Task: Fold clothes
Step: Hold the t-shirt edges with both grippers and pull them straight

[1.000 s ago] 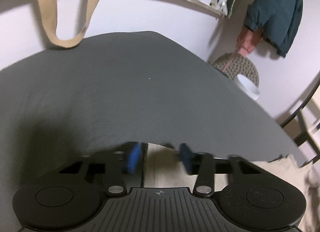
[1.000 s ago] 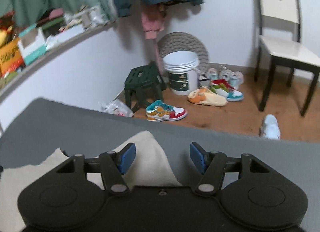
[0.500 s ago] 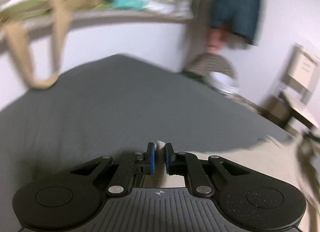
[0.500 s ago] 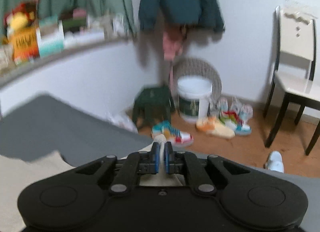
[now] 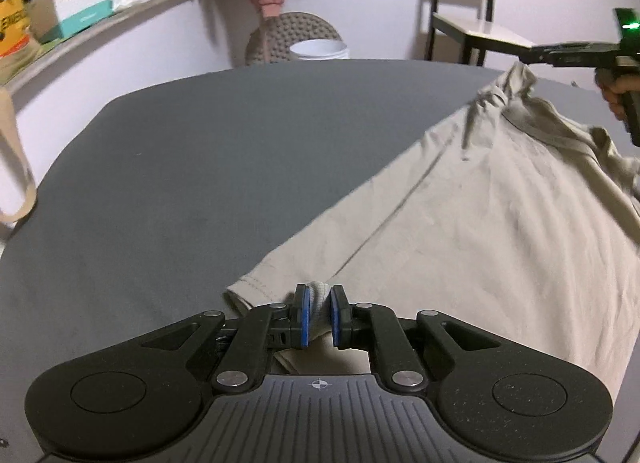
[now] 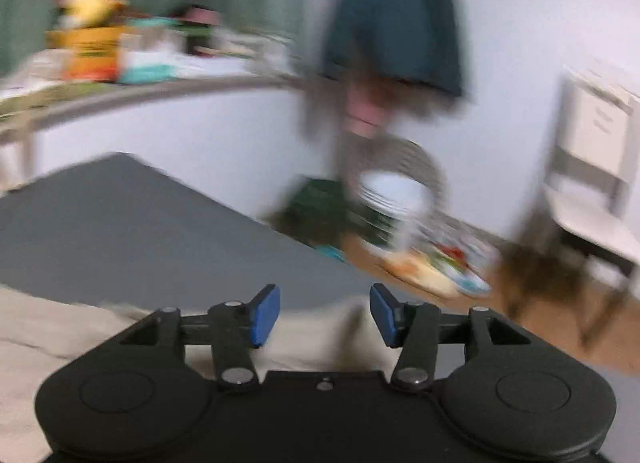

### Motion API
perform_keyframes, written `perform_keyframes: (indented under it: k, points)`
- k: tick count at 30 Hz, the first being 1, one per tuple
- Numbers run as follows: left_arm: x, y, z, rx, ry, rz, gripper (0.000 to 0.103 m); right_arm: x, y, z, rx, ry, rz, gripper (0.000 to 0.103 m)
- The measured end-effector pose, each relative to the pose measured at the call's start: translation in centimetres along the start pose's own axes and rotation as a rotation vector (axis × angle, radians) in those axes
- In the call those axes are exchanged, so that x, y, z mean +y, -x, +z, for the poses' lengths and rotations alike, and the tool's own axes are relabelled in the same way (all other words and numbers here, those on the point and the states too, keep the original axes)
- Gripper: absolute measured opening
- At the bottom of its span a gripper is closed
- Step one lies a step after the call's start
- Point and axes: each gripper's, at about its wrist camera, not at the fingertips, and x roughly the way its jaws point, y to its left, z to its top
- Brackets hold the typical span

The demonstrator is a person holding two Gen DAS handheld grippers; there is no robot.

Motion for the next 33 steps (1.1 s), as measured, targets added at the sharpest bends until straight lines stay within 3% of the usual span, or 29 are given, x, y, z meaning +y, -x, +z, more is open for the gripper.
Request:
perform_keyframes:
  k: [1, 3, 7, 10, 12, 14, 17, 20, 24, 28, 33]
  points:
    - [0.1, -0.1, 0.0, -0.001, 0.003, 0.001, 0.010, 1.1, -0.3, 0.6, 0.025, -0.010, 0.089, 0.047]
    - [0.1, -0.2, -0.1, 0.004, 0.003, -0.001, 0.010, 2.8, -1.2, 1.2, 0.117, -0.044, 0.183, 0.045]
    - [-0.1, -1.0, -0.4, 0.026, -0.035, -0.014, 0.010, 4.7, -2.8, 1.4, 0.218, -0.059, 0.198, 0.043]
    - [-0.2, -1.0, -0.8, 0.030, -0.038, -0.016, 0.010, 4.0, -4.6, 1.9, 0.296, -0.156, 0.229, 0.040]
    - [-0.2, -1.0, -0.8, 0.030, -0.038, -0.016, 0.010, 3.3, -6.0, 1.7, 0.380, -0.241, 0.276, 0.033]
    - [-0.3, -1.0, -0.7, 0.031, -0.050, -0.013, 0.010, 2.8, -7.0, 1.4, 0.416, -0.271, 0.284, 0.007]
    - [-0.4, -0.7, -0.6, 0.019, -0.077, 0.006, 0.010, 2.1, -6.8, 0.9, 0.391, -0.335, 0.315, 0.005]
    - [-0.1, 0.2, -0.2, -0.037, -0.078, 0.064, 0.010, 0.9, -5.1, 1.2, 0.257, -0.398, 0.335, 0.005]
    - [0.9, 1.1, 1.1, -0.146, -0.045, 0.203, 0.010, 0.1, -5.3, 2.3, 0.138, -0.431, 0.333, 0.004]
    - [2.0, -0.2, 2.8, -0.190, -0.002, 0.318, 0.010, 0.8, -8.5, 4.1, 0.117, -0.414, 0.289, 0.004]
    - [2.7, -4.6, 3.6, -0.123, -0.022, 0.389, 0.010, 1.7, -13.8, 4.8, 0.182, -0.380, 0.226, 0.004]
